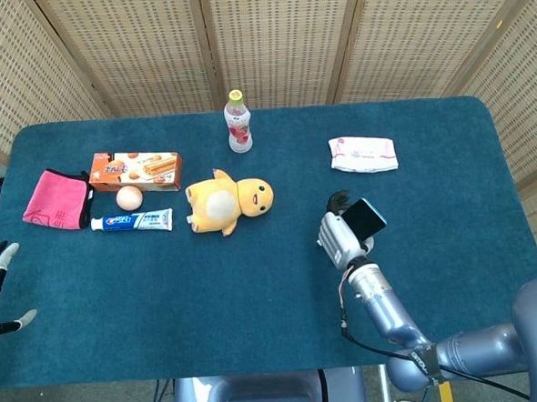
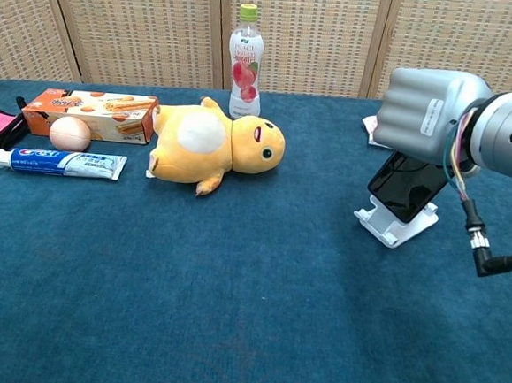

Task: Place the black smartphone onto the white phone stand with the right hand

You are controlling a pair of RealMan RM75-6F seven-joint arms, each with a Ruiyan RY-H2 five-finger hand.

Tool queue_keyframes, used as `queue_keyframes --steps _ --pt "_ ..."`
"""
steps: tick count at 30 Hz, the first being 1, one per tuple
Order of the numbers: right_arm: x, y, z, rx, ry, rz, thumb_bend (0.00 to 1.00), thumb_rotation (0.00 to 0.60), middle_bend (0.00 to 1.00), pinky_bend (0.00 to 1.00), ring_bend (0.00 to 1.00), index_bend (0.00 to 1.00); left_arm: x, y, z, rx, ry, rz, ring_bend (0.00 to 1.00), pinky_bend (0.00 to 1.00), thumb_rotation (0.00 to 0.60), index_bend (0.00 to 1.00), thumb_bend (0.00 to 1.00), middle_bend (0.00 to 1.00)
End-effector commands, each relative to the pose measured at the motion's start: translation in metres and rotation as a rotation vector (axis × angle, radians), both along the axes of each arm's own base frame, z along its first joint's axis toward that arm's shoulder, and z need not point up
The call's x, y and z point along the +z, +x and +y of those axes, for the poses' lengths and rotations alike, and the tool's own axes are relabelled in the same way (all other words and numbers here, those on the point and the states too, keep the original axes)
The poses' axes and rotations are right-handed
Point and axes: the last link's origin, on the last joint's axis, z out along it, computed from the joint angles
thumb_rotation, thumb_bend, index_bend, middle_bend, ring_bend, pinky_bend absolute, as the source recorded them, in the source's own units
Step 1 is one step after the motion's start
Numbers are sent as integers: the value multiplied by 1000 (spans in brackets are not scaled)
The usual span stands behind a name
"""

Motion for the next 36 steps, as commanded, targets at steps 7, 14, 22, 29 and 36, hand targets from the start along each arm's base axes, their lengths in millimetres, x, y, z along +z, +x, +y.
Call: queue_keyframes --steps 7,14,22,29,36 --pt "-7 2 3 18 4 12 337 600 463 282 344 442 0 0 0 0 0 -2 0 0 600 0 0 0" --pt "-18 2 9 29 3 39 337 600 461 282 344 442 0 -1 0 1 -4 -1 0 0 600 0 0 0" --pt "-29 5 13 34 10 51 337 600 458 282 344 442 0 -1 0 2 -6 -4 0 0 600 0 0 0" --pt "-37 6 13 36 11 65 337 600 456 282 344 442 1 -2 1 5 -7 -8 0 0 600 0 0 0" --pt "-38 5 12 34 12 65 337 600 437 282 344 442 1 -2 2 7 -7 -11 0 0 600 0 0 0"
